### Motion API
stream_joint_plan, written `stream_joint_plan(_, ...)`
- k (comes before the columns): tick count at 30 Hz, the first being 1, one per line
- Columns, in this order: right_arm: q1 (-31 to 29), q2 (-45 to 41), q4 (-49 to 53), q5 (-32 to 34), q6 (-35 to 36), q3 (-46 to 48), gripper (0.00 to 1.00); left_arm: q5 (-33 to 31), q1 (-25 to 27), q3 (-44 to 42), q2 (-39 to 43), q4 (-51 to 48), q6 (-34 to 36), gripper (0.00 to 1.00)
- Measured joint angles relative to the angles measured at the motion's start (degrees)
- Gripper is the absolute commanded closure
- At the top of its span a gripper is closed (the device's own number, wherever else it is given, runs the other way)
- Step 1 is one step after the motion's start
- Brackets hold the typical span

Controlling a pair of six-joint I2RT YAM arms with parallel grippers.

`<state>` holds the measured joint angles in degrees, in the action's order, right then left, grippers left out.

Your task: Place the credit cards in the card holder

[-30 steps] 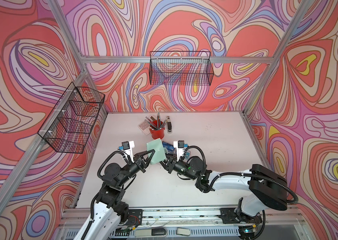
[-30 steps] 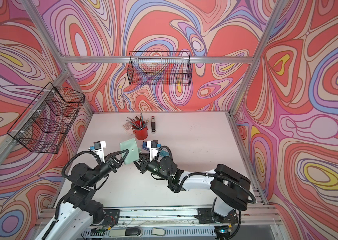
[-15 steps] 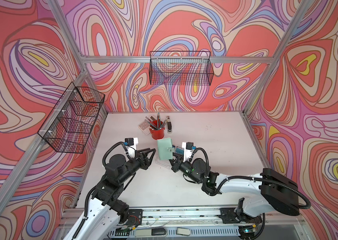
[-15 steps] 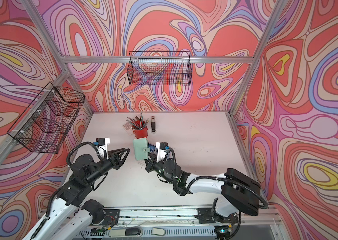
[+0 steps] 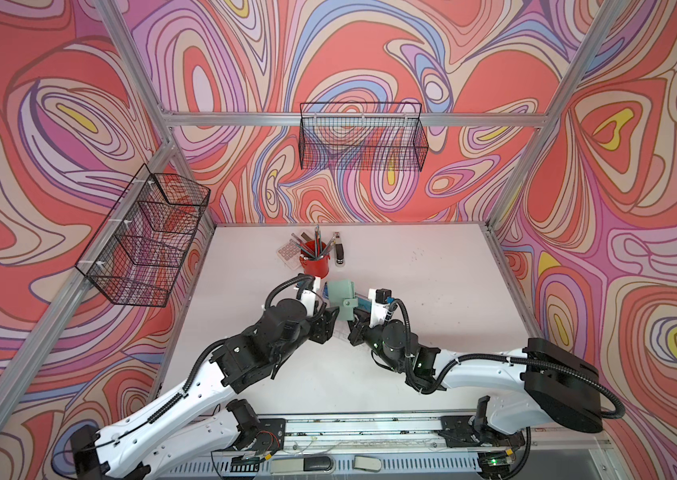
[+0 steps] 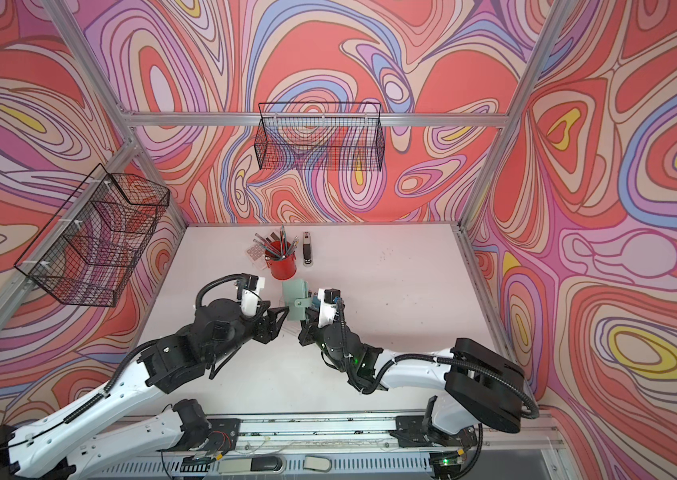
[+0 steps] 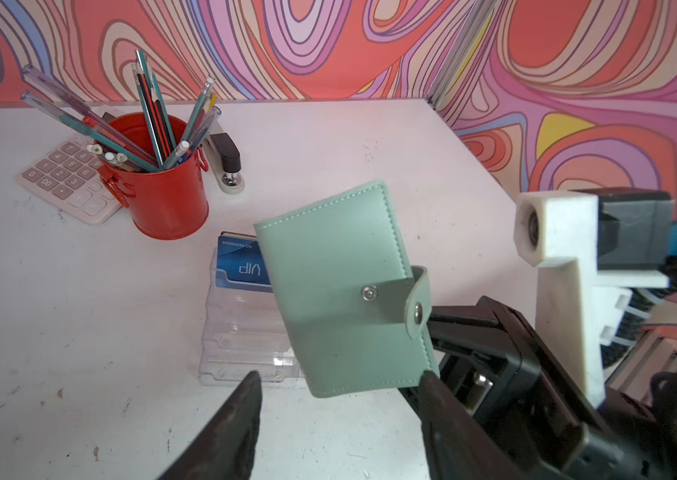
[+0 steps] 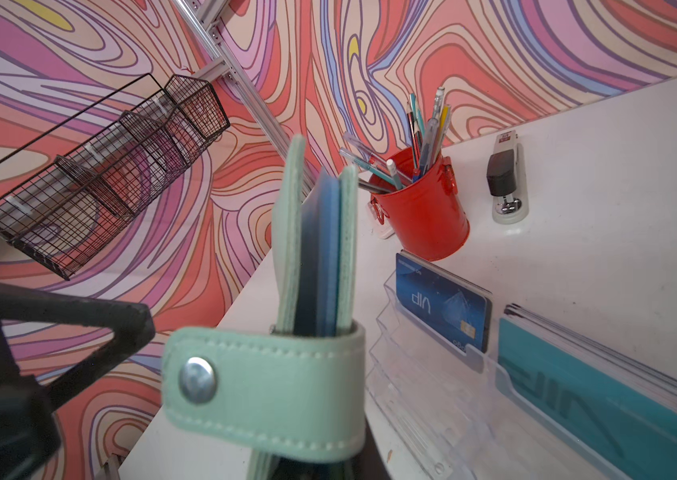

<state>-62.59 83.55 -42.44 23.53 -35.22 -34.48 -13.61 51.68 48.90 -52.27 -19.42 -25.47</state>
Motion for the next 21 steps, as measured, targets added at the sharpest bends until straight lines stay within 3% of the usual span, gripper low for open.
stream_joint_plan(4,-0.13,0.52,-0.87,-0.63,0.02,0.04,1.0,-2.64,2.14,2.05,-5.97,-0.33,0.44,0.26)
stream_joint_plan(7,-0.07,0.55,-1.29,-0.79,-0.02,0.33,1.0,-4.09,2.27,3.17,-9.4,-1.27,0.42,0.26)
stream_joint_plan(13,-0.15,0.57,-1.97,-0.61,-0.11,1.68,1.0,-8.66,2.67,5.09,-12.02,-2.6,-0.61,0.38)
stream_joint_plan(21,-0.24,-2.45,-2.14,1.36,-0.68,3.28,1.0,-15.23,2.38,4.2,-9.57,-5.42,-1.33,0.4)
